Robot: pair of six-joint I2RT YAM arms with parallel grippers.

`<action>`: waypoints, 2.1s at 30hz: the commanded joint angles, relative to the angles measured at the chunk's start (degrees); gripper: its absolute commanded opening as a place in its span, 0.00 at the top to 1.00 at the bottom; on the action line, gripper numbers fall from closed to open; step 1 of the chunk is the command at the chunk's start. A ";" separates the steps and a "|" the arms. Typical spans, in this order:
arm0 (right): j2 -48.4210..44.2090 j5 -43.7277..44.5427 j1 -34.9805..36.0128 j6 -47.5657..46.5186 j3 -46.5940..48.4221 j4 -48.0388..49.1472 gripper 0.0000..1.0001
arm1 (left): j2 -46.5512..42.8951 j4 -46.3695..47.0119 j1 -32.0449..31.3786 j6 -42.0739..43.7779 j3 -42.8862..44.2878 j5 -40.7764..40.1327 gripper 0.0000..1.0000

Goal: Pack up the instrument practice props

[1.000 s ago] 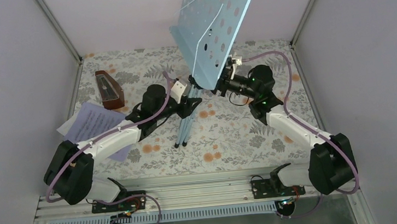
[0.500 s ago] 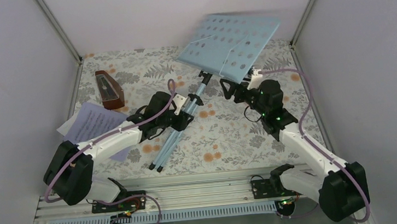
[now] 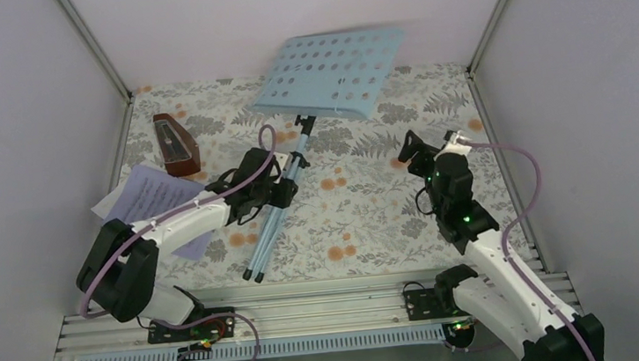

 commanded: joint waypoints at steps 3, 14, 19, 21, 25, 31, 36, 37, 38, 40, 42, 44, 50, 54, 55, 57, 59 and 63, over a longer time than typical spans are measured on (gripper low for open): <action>-7.65 17.82 -0.55 4.16 0.43 -6.58 0.00 | 0.63 15.03 -1.24 10.40 6.15 -0.85 0.98; -18.47 16.66 -0.49 -6.34 6.54 -5.48 0.00 | 14.33 5.13 -4.66 24.45 20.47 0.94 0.98; -13.38 12.97 -0.44 -7.69 12.21 -8.63 0.00 | 23.04 0.89 -6.66 25.10 28.51 -5.87 0.98; -12.07 12.24 -0.46 -7.33 13.13 -9.13 0.00 | 26.51 -1.26 -7.42 24.81 32.32 -8.95 0.98; -11.57 11.16 -0.47 -5.91 12.90 -8.86 0.00 | 33.27 -4.89 -8.20 23.79 39.66 -11.82 0.98; -11.18 11.21 -0.51 -6.09 13.81 -10.61 0.00 | 41.27 -10.43 -9.02 23.09 50.09 -13.83 0.84; -11.67 11.20 -0.48 -7.12 13.72 -11.57 0.00 | 43.05 -10.83 -9.44 22.88 51.85 -12.46 0.55; -11.89 11.26 -0.51 -7.25 13.71 -11.65 0.00 | 43.04 -10.69 -9.44 22.69 52.06 -12.02 0.50; -11.98 11.25 -0.47 -7.39 13.62 -11.67 0.00 | 42.97 -10.64 -9.44 22.44 52.11 -11.48 0.46; -12.07 11.13 -0.48 -7.66 13.57 -11.65 0.00 | 42.70 -10.30 -9.44 21.95 52.14 -10.65 0.37; -12.09 10.81 -0.51 -8.02 13.70 -11.59 0.00 | 42.19 -9.99 -9.44 21.53 52.05 -9.75 0.28; -11.99 10.17 -0.54 -8.50 13.88 -11.59 0.00 | 41.38 -9.50 -9.44 21.24 51.76 -8.13 0.19; -10.43 5.23 -0.51 -11.65 15.04 -11.16 0.00 | 34.24 -5.25 -9.28 19.48 46.28 -4.98 0.04; -6.84 -0.98 -0.48 -15.47 17.11 -10.79 0.00 | 25.32 0.10 -7.30 17.61 37.07 -2.13 0.00; -5.35 -2.75 -0.51 -16.39 17.68 -10.79 0.00 | 22.76 1.61 -6.26 16.95 34.27 -1.04 0.00; -2.42 -5.63 -0.55 -17.77 18.93 -11.15 0.00 | 16.99 4.33 -3.01 15.52 28.83 1.40 0.00; 0.69 -6.78 -0.84 -18.42 20.01 -11.64 0.00 | 12.01 6.59 0.43 14.60 23.14 3.18 0.00; 5.04 -10.10 -5.13 -17.05 19.61 -10.39 0.00 | 2.15 10.29 10.56 11.85 12.43 5.18 0.00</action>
